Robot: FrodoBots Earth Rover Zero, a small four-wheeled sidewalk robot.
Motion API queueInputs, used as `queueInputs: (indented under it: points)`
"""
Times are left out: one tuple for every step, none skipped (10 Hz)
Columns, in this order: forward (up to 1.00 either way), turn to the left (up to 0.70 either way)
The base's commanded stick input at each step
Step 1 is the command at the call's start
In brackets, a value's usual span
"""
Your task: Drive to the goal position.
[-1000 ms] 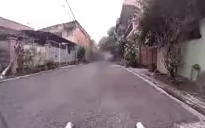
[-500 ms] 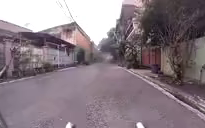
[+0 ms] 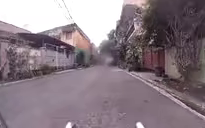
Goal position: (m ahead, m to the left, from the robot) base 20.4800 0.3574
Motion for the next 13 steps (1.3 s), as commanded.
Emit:
queueInputs:
  points:
    - [0.7,0.0]
    - [0.7,0.0]
    - [0.7,0.0]
    - [0.7,0.0]
    - [0.7,0.0]
    - [0.7,0.0]
    - [0.7,0.0]
    - [0.7,0.0]
    - [0.7,0.0]
    - [0.7,0.0]
    - [0.7,0.0]
    - [0.7,0.0]
    - [0.7,0.0]
